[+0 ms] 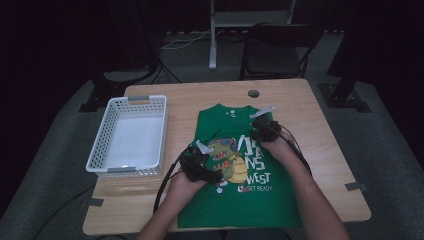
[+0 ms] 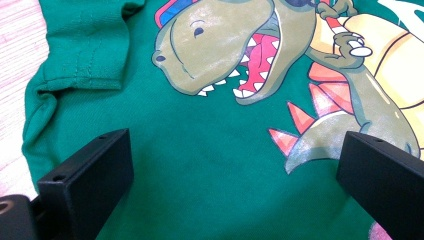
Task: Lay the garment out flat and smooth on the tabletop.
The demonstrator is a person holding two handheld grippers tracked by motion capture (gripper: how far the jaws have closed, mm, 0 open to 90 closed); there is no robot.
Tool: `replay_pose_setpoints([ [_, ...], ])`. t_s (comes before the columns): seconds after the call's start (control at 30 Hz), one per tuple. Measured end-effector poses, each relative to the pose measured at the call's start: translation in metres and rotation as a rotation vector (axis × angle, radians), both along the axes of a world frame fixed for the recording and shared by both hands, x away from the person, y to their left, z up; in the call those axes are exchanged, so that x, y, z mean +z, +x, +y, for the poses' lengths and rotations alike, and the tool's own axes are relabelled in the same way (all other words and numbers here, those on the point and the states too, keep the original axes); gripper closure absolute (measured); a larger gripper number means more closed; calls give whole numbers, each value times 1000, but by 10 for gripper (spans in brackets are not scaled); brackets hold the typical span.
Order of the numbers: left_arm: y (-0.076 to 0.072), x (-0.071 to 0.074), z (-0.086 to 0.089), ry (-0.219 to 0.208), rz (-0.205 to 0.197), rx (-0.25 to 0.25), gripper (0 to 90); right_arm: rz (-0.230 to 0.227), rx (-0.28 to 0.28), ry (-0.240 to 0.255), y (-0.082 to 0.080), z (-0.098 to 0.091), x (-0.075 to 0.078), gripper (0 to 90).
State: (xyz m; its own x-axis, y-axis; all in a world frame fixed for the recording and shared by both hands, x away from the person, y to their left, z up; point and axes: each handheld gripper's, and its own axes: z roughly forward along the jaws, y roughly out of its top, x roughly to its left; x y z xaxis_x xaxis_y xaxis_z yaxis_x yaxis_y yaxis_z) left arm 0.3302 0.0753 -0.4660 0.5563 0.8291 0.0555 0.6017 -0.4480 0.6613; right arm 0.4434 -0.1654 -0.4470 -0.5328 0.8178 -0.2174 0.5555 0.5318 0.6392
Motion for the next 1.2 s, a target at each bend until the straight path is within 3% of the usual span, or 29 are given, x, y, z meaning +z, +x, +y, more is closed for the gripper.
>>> replay_pose_setpoints([
  [0.17,0,0,0,0,0,0,30,-19,-8,-14,2,-2,-1,844],
  [0.3,0,0,0,0,0,-1,30,-48,-17,-1,2,-8,0,871],
  [0.37,0,0,0,0,0,-1,30,-62,-31,26,4,-13,2,871],
  [0.53,0,0,0,1,1,-1,30,-82,-88,159,7,-35,12,871],
  [0.77,0,0,0,1,2,-4,30,-108,-133,302,12,-69,22,871],
  [0.97,0,0,1,1,1,-6,30,-119,-195,364,19,-97,23,870],
  [1.2,0,0,1,1,0,-5,29,-101,-300,388,21,-119,14,840],
])
